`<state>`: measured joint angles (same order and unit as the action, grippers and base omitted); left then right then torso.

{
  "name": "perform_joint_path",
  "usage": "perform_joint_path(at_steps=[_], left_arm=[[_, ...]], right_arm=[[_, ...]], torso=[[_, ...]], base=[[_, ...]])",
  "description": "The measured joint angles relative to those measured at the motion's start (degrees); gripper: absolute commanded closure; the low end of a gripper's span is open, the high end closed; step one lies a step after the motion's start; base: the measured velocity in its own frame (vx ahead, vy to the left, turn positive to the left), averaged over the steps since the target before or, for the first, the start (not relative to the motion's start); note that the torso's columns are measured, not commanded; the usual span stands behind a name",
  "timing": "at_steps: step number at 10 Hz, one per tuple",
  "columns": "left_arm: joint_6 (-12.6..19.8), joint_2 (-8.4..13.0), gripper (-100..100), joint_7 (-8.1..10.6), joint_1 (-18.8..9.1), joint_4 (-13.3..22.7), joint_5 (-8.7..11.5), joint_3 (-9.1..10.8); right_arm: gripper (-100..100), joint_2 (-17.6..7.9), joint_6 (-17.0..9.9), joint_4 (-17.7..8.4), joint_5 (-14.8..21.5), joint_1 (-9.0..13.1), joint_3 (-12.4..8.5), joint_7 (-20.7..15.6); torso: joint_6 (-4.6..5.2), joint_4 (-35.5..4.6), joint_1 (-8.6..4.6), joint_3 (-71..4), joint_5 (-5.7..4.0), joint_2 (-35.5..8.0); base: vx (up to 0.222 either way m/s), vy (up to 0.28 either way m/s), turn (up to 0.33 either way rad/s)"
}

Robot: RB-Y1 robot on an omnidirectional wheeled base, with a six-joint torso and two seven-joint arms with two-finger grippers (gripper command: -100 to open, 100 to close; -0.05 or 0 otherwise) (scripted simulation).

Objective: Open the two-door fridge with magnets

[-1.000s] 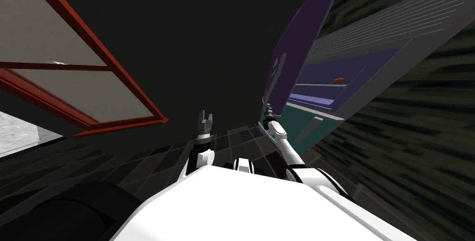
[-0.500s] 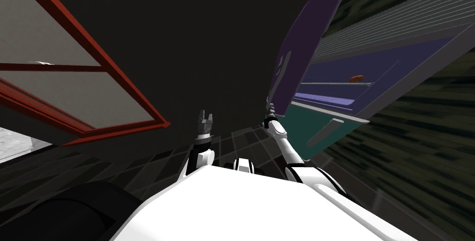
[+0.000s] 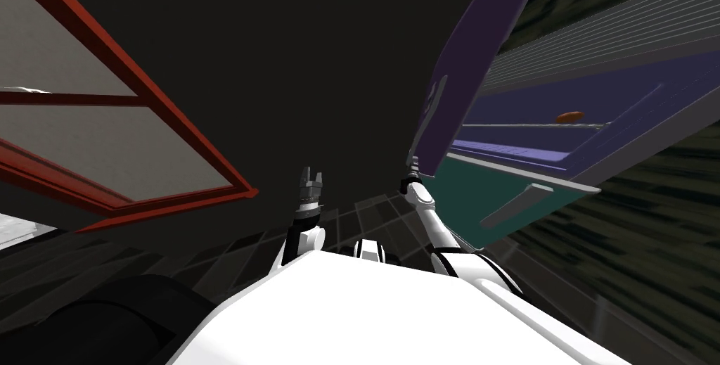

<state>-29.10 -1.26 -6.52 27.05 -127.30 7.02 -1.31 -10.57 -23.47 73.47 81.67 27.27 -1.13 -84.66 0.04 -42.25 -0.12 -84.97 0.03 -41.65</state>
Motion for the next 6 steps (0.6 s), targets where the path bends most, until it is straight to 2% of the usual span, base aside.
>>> perform_joint_path(at_steps=[3, 6], left_arm=[[0.0, 0.0, 0, 0.0, 0.0, -0.01, 0.0, 0.0], [0.0, 0.0, 0, 0.0, 0.0, -0.01, 0.0, 0.0]], right_arm=[[100, 0.62, -2.15, -0.15, 0.67, 0.2, -0.93, -0.75], [100, 1.34, -5.12, 0.0, 1.9, -0.04, -2.23, -1.36]], torso=[[0.08, -0.09, -0.35, 0.04, -0.01, -0.12], [0.16, -0.15, -0.43, 0.0, 0.0, -0.03]], base=[[0.146, 0.218, -0.003], [0.19, 0.248, -0.012]])
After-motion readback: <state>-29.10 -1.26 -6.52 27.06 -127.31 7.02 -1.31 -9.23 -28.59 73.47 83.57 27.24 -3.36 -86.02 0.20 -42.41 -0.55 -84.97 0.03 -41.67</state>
